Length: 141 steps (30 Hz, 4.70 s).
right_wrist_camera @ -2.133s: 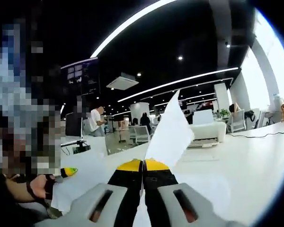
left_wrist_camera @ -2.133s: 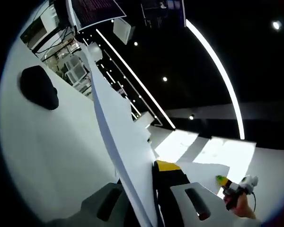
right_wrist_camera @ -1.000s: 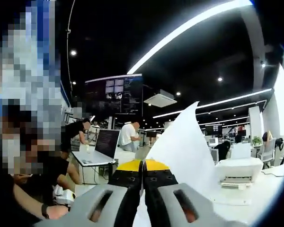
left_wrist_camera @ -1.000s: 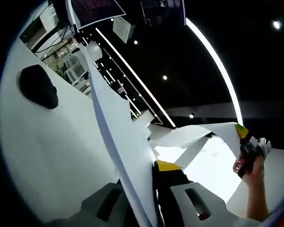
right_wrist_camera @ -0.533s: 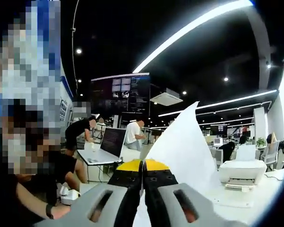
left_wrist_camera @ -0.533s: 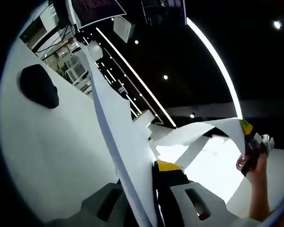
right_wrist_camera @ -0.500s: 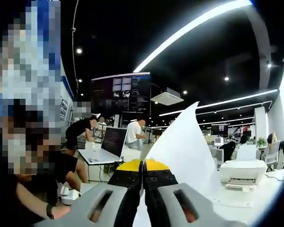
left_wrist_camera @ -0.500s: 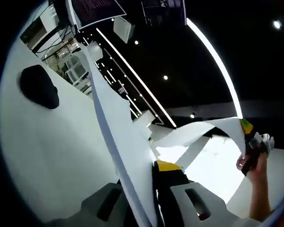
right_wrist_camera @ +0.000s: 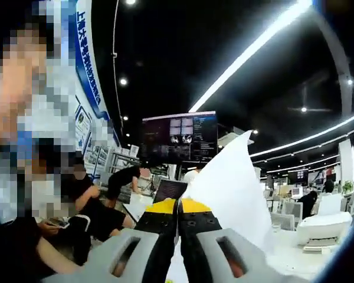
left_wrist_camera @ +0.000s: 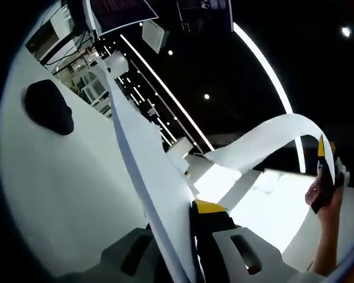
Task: Organize the stack of printing papers by aligning and flattening the scattered papers on the table
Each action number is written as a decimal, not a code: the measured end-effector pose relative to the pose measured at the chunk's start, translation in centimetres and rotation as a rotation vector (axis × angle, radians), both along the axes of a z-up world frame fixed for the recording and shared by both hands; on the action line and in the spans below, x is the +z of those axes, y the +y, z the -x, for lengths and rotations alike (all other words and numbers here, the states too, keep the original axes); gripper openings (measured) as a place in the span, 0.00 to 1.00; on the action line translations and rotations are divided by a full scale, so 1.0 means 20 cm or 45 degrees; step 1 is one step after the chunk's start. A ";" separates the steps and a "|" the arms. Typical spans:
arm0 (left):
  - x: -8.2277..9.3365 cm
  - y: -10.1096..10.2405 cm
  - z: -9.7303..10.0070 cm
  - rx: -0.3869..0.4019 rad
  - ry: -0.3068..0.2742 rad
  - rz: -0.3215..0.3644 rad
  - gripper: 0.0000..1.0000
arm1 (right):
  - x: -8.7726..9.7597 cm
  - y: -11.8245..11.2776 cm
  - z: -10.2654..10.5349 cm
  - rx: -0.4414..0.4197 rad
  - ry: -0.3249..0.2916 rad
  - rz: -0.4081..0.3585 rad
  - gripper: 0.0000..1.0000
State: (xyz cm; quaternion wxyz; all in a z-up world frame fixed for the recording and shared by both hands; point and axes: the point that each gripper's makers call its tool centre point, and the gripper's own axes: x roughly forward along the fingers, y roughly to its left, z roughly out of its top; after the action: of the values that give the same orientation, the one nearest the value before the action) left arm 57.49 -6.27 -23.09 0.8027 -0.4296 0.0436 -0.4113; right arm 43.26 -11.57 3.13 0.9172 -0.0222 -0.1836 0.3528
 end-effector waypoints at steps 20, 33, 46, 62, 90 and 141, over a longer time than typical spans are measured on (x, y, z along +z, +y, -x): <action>0.00 0.01 -0.01 -0.013 0.027 0.040 0.07 | -1.03 -0.59 -0.18 -0.208 0.623 -0.306 0.00; 0.00 0.01 -0.01 -0.018 0.022 0.034 0.07 | -1.23 -0.68 -0.13 -0.217 0.688 -0.507 0.00; 0.00 0.01 0.00 -0.021 0.031 0.058 0.07 | -1.25 -0.51 -0.16 -0.161 0.683 -0.536 0.00; 0.00 0.01 0.00 -0.023 0.037 0.063 0.07 | -1.20 -0.37 -0.19 -0.077 0.607 -0.541 0.00; 0.01 0.01 0.00 -0.044 0.057 0.106 0.09 | -1.23 -0.38 -0.22 -0.095 0.572 -0.497 0.00; 0.04 0.00 0.01 -0.087 0.055 0.134 0.20 | -1.31 -0.11 -0.21 0.114 0.654 -0.289 0.00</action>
State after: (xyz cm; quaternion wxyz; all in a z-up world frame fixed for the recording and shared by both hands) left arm 57.28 -6.28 -22.35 0.7634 -0.4783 0.0537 -0.4307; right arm 47.53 -13.72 -22.99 0.9138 0.1787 0.0157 0.3643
